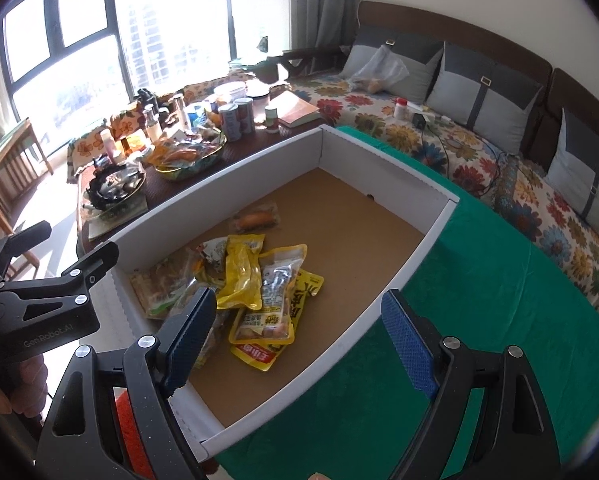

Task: Organize snacks
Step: 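Open both grippers to drop the snacks into the box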

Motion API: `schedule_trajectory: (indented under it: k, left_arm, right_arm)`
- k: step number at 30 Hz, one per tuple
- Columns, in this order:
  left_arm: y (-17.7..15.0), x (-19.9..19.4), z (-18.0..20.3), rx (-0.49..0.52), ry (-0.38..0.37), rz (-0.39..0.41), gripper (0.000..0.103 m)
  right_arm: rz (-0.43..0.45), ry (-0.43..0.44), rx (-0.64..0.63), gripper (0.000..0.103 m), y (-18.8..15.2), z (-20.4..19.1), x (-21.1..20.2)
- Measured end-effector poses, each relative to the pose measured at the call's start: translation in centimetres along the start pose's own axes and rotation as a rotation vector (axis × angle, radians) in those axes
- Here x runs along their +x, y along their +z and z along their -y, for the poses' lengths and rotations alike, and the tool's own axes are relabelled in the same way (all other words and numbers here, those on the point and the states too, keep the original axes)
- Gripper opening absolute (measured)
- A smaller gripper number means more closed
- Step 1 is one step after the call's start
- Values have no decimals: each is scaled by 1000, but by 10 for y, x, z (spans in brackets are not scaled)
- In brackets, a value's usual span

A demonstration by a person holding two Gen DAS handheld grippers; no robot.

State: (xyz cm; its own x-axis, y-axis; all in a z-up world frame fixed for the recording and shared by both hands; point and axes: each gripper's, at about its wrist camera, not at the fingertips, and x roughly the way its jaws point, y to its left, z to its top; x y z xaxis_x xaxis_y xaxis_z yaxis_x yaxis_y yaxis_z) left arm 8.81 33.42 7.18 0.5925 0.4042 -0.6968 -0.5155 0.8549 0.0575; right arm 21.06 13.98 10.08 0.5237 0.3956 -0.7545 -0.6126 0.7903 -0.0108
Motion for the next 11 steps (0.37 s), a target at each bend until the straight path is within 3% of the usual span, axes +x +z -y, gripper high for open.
schedule_trajectory:
  k: [11]
  left_arm:
    - [-8,6,-4,-35,25,-28,103]
  right_arm:
    - [-13,3,-8,87,-3,-5,5]
